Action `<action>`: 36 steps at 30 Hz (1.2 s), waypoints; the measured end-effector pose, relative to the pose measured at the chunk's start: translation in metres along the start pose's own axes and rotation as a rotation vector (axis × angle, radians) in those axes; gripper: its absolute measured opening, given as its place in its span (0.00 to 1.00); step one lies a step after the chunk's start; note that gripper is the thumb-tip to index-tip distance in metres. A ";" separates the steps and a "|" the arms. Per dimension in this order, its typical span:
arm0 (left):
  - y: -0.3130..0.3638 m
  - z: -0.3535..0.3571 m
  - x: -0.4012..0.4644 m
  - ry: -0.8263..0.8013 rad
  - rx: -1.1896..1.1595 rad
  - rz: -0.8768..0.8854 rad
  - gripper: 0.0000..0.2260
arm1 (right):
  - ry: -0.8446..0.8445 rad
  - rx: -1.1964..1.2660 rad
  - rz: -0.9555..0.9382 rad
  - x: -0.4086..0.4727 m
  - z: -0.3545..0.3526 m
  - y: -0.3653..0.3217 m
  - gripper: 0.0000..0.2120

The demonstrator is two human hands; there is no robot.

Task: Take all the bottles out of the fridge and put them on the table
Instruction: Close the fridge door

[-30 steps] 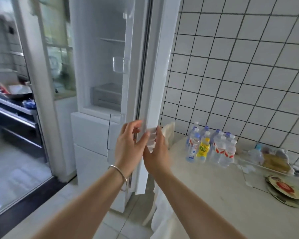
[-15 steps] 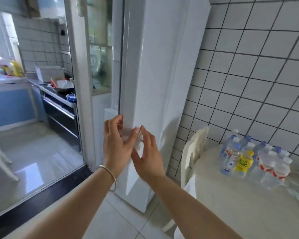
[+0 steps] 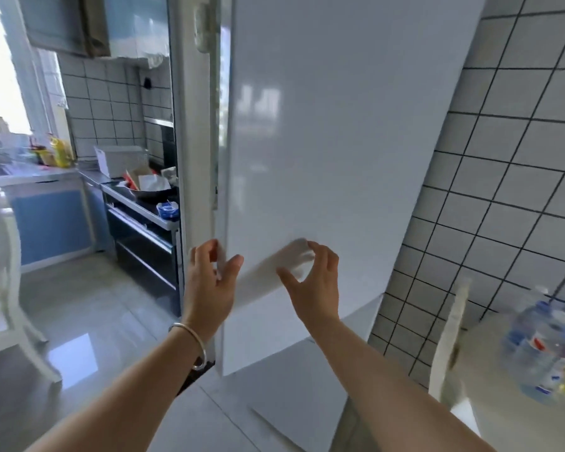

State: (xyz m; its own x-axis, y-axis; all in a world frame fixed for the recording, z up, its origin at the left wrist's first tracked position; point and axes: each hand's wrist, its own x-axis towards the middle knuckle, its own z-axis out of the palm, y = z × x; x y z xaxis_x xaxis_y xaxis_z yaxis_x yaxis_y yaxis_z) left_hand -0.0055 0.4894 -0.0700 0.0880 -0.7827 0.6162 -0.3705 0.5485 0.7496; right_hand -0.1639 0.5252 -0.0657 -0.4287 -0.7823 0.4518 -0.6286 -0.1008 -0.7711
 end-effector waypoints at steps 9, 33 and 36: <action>-0.096 0.014 0.119 -0.159 -0.056 0.034 0.19 | 0.161 -0.303 0.001 0.086 0.071 0.014 0.43; -0.231 0.202 0.359 -0.410 -0.512 -0.143 0.04 | 0.461 -1.019 -0.166 0.279 0.165 0.133 0.36; -0.233 0.217 0.373 -0.453 -0.559 -0.136 0.04 | 0.499 -1.046 -0.154 0.290 0.170 0.137 0.37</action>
State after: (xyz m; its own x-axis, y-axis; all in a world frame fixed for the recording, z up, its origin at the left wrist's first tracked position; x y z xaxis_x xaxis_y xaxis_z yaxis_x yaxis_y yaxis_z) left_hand -0.0873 0.0059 -0.0679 -0.3359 -0.8333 0.4391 0.1548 0.4110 0.8984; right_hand -0.2638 0.1796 -0.1167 -0.3623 -0.4543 0.8138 -0.8242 0.5638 -0.0522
